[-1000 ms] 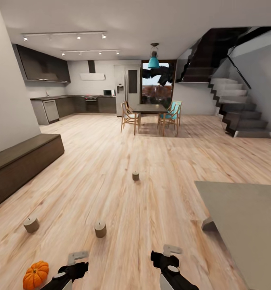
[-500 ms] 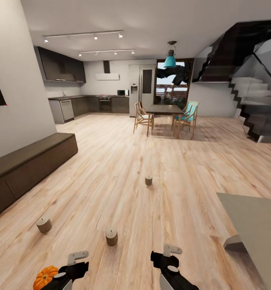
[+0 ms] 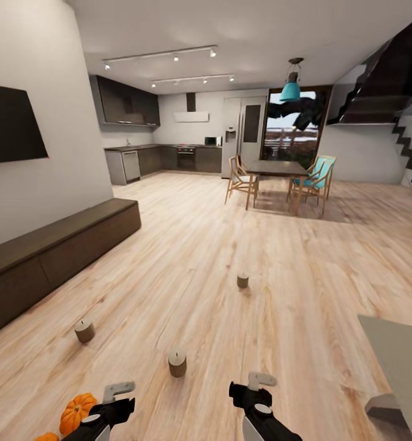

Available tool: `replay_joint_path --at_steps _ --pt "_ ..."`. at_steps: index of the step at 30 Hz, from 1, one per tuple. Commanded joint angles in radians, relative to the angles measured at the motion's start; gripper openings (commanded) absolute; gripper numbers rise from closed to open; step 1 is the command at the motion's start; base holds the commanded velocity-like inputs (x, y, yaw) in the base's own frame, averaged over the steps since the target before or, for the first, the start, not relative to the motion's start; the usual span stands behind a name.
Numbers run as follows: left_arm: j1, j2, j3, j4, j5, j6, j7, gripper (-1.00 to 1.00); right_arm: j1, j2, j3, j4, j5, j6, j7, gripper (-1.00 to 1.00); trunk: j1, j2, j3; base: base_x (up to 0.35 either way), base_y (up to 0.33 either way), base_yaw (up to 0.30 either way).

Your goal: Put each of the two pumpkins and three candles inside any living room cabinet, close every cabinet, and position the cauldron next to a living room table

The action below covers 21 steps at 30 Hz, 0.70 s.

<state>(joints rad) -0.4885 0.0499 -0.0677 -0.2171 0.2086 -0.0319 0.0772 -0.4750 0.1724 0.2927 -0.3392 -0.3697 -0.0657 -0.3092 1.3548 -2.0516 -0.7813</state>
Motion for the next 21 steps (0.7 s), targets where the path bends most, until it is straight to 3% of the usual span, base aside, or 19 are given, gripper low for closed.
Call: replay_joint_path --at_steps 1,11,21 --pt "-0.001 0.000 -0.007 0.001 0.009 -0.003 0.004 1.00 -0.001 -0.001 0.008 0.000 -0.011 -0.005 -0.005 1.00 0.000 0.000 -0.001 0.004 -0.272 0.274" --pt "-0.001 0.001 -0.007 0.001 0.009 -0.003 0.004 1.00 -0.001 -0.001 0.008 0.000 -0.011 -0.007 -0.005 1.00 0.000 0.000 -0.002 0.089 -0.265 0.260" --pt "-0.001 0.001 -0.007 0.001 0.009 -0.003 0.004 1.00 -0.001 -0.001 0.008 0.000 -0.011 -0.010 -0.004 1.00 0.000 0.000 -0.001 0.087 -0.043 0.050"
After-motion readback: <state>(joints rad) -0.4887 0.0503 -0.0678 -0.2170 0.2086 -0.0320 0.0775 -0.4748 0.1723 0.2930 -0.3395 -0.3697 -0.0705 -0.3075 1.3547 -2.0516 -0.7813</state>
